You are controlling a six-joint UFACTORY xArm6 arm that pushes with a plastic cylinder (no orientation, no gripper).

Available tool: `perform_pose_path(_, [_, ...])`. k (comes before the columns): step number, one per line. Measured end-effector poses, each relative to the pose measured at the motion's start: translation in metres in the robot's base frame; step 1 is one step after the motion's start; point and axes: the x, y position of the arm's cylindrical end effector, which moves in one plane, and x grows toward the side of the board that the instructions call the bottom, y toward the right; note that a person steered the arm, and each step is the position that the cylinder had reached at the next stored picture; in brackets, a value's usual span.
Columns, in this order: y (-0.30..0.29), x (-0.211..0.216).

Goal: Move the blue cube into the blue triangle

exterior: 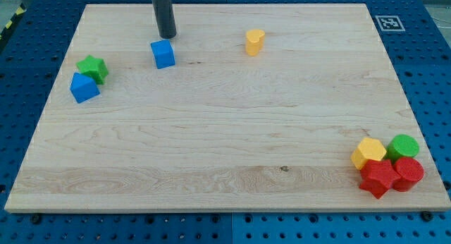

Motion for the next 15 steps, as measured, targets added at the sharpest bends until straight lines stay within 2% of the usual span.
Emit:
perform_pose_path(2, [0.000, 0.079])
perform_pose_path(5, [0.065, 0.114])
perform_pose_path(6, [0.039, 0.135])
perform_pose_path(8, [0.025, 0.129])
perform_pose_path(9, [0.032, 0.100])
perform_pose_path(10, [0.000, 0.100])
perform_pose_path(13, [-0.032, 0.112])
perform_pose_path(15, [0.023, 0.126])
